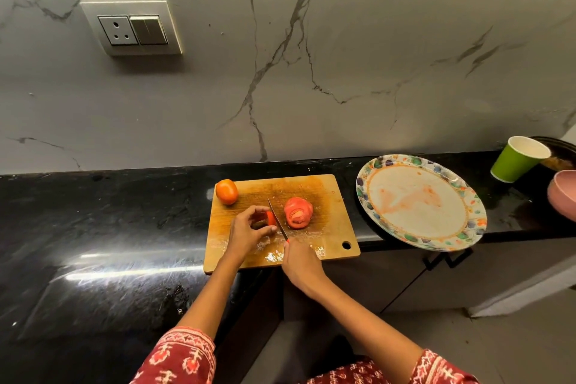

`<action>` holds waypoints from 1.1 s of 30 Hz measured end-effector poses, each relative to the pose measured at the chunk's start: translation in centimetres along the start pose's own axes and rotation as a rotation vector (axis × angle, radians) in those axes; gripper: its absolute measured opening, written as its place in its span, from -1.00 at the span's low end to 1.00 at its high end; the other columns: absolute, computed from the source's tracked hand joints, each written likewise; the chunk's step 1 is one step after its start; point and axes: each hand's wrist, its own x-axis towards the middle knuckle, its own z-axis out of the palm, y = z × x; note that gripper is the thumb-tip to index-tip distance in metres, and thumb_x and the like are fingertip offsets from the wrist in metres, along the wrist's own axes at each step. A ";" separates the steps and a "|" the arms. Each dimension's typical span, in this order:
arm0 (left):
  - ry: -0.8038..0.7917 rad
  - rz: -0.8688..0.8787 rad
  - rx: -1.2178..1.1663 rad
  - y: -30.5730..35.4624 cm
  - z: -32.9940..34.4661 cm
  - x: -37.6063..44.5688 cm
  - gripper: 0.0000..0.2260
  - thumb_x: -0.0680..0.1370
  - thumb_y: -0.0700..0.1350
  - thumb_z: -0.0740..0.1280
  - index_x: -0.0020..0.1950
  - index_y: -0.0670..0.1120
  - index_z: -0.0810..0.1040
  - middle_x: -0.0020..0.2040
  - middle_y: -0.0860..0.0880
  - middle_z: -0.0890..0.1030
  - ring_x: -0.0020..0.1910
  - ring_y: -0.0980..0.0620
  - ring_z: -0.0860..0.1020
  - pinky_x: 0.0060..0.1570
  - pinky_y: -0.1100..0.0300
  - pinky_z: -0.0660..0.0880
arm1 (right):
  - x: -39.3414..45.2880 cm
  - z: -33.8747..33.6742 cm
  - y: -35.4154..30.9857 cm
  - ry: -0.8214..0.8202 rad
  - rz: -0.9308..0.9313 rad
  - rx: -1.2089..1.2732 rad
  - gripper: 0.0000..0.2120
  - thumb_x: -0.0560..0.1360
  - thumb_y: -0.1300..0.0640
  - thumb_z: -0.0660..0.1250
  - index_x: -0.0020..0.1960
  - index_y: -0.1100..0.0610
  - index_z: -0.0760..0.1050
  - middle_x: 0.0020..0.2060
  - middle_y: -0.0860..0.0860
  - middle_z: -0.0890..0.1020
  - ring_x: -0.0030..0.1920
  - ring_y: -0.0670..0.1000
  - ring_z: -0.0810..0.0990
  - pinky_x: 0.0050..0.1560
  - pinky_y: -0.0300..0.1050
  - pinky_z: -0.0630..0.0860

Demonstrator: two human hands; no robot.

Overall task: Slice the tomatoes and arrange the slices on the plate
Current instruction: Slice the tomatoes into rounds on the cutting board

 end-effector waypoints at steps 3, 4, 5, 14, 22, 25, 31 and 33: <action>-0.010 0.019 -0.009 -0.2 0.2 -0.2 -0.61 0.30 -0.23 0.53 0.06 0.00 0.54 0.06 0.04 0.58 0.13 0.07 0.52 0.11 0.22 0.49 | 1.1 -0.2 -0.7 -0.019 0.032 -0.007 -0.73 0.63 0.19 0.05 0.19 0.26 0.44 0.11 0.19 0.56 0.13 0.19 0.54 0.00 -0.05 0.44; -0.002 0.013 -0.029 -0.4 0.3 -0.2 -0.61 0.30 -0.23 0.54 0.05 0.00 0.54 0.06 0.03 0.59 0.13 0.06 0.53 0.12 0.20 0.50 | 1.3 -0.2 -0.8 -0.025 0.033 -0.005 -0.73 0.62 0.19 0.05 0.19 0.26 0.44 0.11 0.20 0.57 0.13 0.19 0.55 0.00 -0.05 0.45; 0.004 0.006 -0.048 -0.6 0.2 -0.2 -0.61 0.29 -0.22 0.54 0.06 0.00 0.54 0.07 0.02 0.60 0.13 0.04 0.54 0.13 0.16 0.51 | 1.5 -0.1 -0.9 -0.029 0.033 -0.001 -0.73 0.62 0.19 0.05 0.19 0.26 0.44 0.10 0.20 0.57 0.13 0.19 0.55 -0.01 -0.06 0.45; 0.054 -0.036 -0.133 -1.1 0.4 -0.5 -0.62 0.30 -0.24 0.53 0.04 -0.01 0.53 0.06 -0.01 0.60 0.11 0.02 0.56 0.13 0.16 0.50 | 0.3 0.4 -0.5 -0.042 0.029 -0.022 -0.71 0.64 0.16 0.02 0.22 0.26 0.40 0.13 0.19 0.54 0.15 0.19 0.53 0.02 -0.04 0.43; 0.071 -0.039 -0.157 -1.4 0.4 -0.5 -0.62 0.30 -0.25 0.53 0.02 0.04 0.54 0.06 -0.03 0.62 0.11 0.01 0.58 0.15 0.07 0.52 | 1.2 0.6 -0.8 -0.045 0.035 -0.045 -0.73 0.64 0.18 0.04 0.24 0.27 0.38 0.14 0.20 0.55 0.17 0.18 0.53 0.03 -0.03 0.44; 0.067 -0.041 -0.162 -1.1 0.4 -0.5 -0.62 0.30 -0.25 0.53 0.01 0.06 0.54 0.08 -0.02 0.61 0.13 0.01 0.56 0.14 0.13 0.50 | 0.4 0.8 0.0 -0.067 0.048 -0.069 -0.73 0.63 0.20 0.04 0.26 0.25 0.35 0.16 0.19 0.53 0.19 0.18 0.51 0.08 -0.01 0.43; 0.056 -0.007 -0.158 -1.4 0.1 -0.7 -0.62 0.30 -0.27 0.53 -0.01 0.06 0.54 0.04 0.01 0.61 0.10 0.04 0.57 0.07 0.27 0.51 | 2.1 0.6 -1.4 -0.102 0.073 -0.038 -0.73 0.62 0.21 0.06 0.21 0.28 0.44 0.16 0.21 0.54 0.18 0.20 0.51 0.08 0.00 0.45; 0.079 -0.024 -0.163 -1.4 0.0 -0.8 -0.64 0.31 -0.29 0.52 0.02 -0.02 0.54 0.04 -0.01 0.60 0.08 0.04 0.57 -0.01 0.39 0.50 | 1.5 0.8 -0.8 -0.112 0.079 -0.042 -0.72 0.63 0.20 0.06 0.25 0.26 0.41 0.17 0.19 0.53 0.20 0.19 0.50 0.09 -0.01 0.44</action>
